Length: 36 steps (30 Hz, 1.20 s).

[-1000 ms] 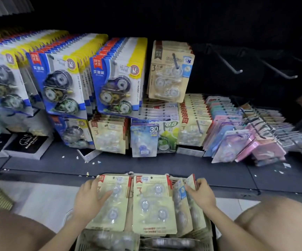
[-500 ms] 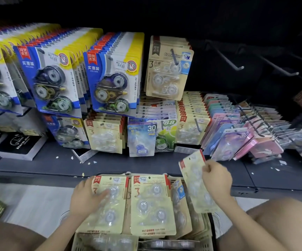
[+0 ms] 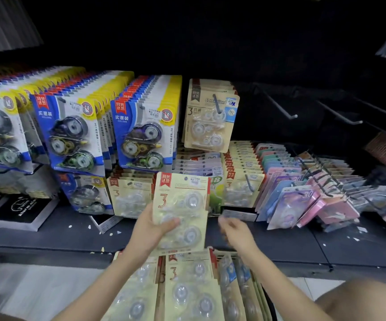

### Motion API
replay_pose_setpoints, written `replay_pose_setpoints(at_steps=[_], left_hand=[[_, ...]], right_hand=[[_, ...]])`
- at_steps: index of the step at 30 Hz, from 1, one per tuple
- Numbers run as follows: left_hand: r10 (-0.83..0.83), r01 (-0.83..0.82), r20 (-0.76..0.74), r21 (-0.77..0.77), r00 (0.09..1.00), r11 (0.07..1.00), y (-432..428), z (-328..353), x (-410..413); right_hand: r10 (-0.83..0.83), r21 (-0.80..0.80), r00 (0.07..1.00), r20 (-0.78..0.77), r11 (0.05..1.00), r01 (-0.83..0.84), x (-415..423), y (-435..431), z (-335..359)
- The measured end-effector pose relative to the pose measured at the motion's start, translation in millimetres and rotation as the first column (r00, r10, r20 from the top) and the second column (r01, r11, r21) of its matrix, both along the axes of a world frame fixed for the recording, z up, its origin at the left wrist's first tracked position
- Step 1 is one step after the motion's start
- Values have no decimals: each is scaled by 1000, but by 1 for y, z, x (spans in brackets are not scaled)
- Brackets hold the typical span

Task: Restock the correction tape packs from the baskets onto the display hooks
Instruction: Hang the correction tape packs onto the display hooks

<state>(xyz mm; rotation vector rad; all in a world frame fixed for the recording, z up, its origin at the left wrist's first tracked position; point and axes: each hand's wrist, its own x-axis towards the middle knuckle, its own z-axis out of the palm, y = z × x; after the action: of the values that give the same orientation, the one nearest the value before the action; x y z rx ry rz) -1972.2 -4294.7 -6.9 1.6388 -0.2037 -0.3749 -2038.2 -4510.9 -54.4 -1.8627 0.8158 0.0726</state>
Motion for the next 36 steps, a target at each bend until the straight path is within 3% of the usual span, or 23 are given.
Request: replay_pose_setpoints(at_steps=[1, 2, 6, 9, 13, 16, 18, 21, 23, 26, 32, 36], left_hand=[[-12, 11, 30, 26, 999, 1000, 2, 3, 5], [-25, 22, 53, 49, 998, 999, 5, 6, 9], [-35, 11, 129, 179, 991, 984, 13, 10, 20], [-60, -11, 216, 313, 975, 950, 23, 5, 16], [-32, -45, 226, 329, 974, 943, 33, -2, 10], [17, -95, 241, 318, 970, 943, 33, -1, 7], [31, -101, 237, 288, 971, 952, 28, 4, 5], [54, -91, 194, 190, 980, 978, 16, 15, 3], [78, -94, 151, 105, 985, 990, 9, 25, 0], [86, -83, 41, -67, 995, 994, 4, 39, -8], [57, -66, -72, -126, 996, 990, 20, 42, -18], [162, -161, 24, -36, 986, 986, 38, 38, -19]], right_hand=[[47, -201, 988, -146, 977, -76, -4, -6, -18], [62, -305, 961, -270, 941, -147, -11, -11, -40], [131, -332, 892, -433, 897, -293, -34, -9, -95], [104, -387, 896, -431, 876, -287, -36, -4, -94], [-1, -465, 940, -341, 869, -168, -33, -14, -53], [-75, -522, 990, -122, 853, 0, -33, -33, -6], [-95, -423, 983, 160, 893, 156, -34, -44, 24], [-188, -1, 856, 482, 977, 215, -33, -38, 70], [-261, 239, 835, 484, 958, 161, -24, -27, 90], [-265, 399, 882, 390, 912, 97, -7, -3, 96], [-204, 452, 921, 333, 891, 34, 7, 43, 73], [-106, 327, 965, 242, 945, 22, -3, 46, 38]])
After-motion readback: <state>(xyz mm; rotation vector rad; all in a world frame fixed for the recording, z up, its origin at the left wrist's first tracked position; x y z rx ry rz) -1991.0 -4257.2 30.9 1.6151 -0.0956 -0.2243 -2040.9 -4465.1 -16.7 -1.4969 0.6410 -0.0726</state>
